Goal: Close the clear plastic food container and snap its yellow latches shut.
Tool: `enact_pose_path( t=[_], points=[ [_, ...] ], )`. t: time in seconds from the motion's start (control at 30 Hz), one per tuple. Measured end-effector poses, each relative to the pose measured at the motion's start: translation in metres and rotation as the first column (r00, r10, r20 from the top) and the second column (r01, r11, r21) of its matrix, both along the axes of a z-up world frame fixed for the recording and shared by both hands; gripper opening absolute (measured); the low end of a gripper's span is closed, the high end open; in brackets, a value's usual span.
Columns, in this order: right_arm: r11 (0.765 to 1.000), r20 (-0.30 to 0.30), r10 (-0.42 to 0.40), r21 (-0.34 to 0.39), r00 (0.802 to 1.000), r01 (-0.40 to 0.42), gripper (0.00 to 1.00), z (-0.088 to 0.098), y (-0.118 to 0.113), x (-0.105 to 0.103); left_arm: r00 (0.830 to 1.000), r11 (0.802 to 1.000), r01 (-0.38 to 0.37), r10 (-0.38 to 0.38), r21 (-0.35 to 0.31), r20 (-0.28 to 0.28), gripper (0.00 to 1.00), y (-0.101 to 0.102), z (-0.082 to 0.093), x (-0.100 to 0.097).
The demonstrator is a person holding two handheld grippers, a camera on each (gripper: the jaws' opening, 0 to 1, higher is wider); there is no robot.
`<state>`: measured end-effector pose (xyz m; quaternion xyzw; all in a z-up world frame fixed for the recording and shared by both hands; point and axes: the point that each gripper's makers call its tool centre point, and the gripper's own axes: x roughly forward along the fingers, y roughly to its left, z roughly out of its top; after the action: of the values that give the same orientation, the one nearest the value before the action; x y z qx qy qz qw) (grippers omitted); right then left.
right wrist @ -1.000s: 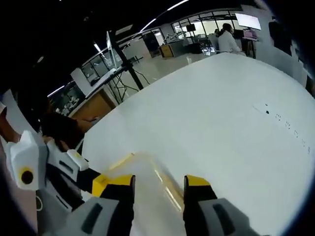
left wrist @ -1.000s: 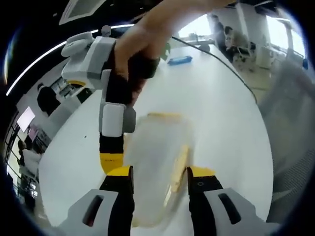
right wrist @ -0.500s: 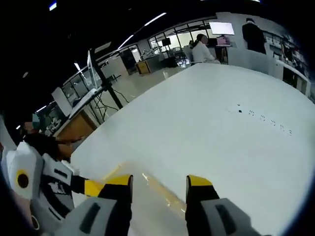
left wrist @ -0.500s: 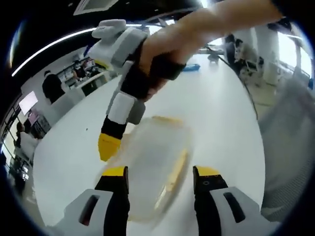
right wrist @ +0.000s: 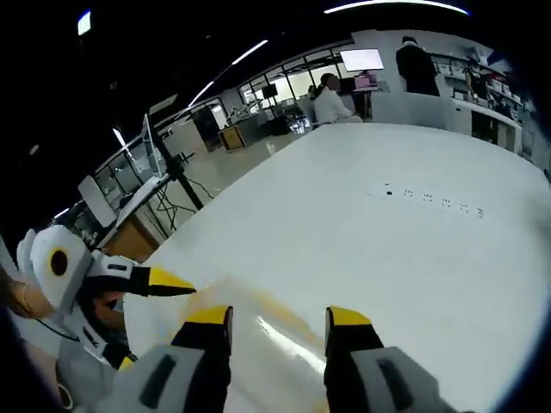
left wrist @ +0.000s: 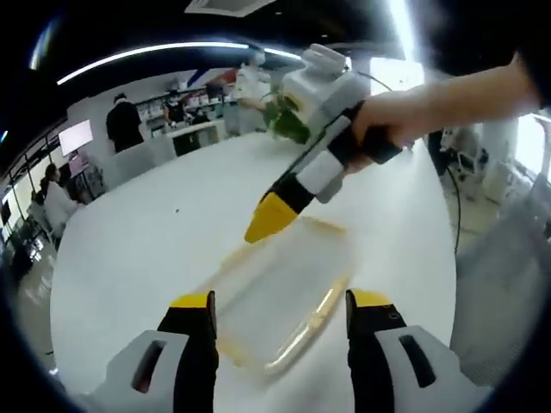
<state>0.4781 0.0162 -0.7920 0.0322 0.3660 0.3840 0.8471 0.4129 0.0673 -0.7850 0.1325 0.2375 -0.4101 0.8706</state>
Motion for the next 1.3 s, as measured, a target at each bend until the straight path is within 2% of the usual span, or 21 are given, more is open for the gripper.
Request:
enact_pose_path(
  t=[0.07, 0.13, 0.2, 0.43, 0.7, 0.8, 1.1, 1.2, 1.3],
  points=[
    [1.000, 0.004, -0.011, -0.006, 1.000, 0.011, 0.41, 0.000, -0.003, -0.002, 1.000, 1.000, -0.020, 0.020, -0.004, -0.009, 0.58, 0.005, -0.001, 0.001],
    [0.999, 0.017, -0.021, -0.048, 1.000, 0.022, 0.41, -0.001, -0.010, -0.006, 0.999, 0.999, -0.044, 0.043, -0.014, -0.021, 0.58, 0.009, -0.002, 0.002],
    [0.996, 0.057, -0.001, -0.093, 0.998, 0.006, 0.41, 0.000, -0.014, -0.009, 0.998, 0.998, -0.061, 0.060, -0.015, -0.024, 0.58, 0.013, -0.002, 0.002],
    [0.995, 0.076, -0.019, -0.098, 0.997, 0.026, 0.46, 0.001, -0.021, -0.027, 0.995, 0.996, -0.090, 0.090, 0.001, -0.047, 0.59, 0.023, -0.008, 0.000],
    [0.994, 0.068, -0.025, -0.108, 0.997, 0.032, 0.56, -0.006, -0.031, -0.044, 0.993, 0.995, -0.103, 0.103, 0.012, -0.064, 0.60, 0.028, -0.015, -0.005],
    [0.983, 0.063, 0.025, -0.181, 0.998, -0.013, 0.60, -0.014, -0.033, -0.056, 0.991, 0.995, -0.102, 0.103, 0.016, -0.085, 0.59, 0.027, -0.020, -0.006],
    [0.984, 0.047, 0.028, -0.175, 0.999, -0.019, 0.61, -0.026, -0.026, -0.070, 0.988, 0.994, -0.103, 0.106, 0.028, -0.110, 0.57, 0.024, -0.027, -0.005],
    [0.974, 0.063, 0.054, -0.225, 0.997, -0.038, 0.59, -0.031, -0.028, -0.072, 0.988, 0.994, -0.106, 0.109, 0.041, -0.110, 0.55, 0.023, -0.029, -0.004],
    [0.975, 0.059, 0.049, -0.221, 0.997, -0.035, 0.60, -0.031, -0.027, -0.072, 0.987, 0.993, -0.110, 0.114, 0.046, -0.113, 0.55, 0.023, -0.030, -0.001]
  ],
)
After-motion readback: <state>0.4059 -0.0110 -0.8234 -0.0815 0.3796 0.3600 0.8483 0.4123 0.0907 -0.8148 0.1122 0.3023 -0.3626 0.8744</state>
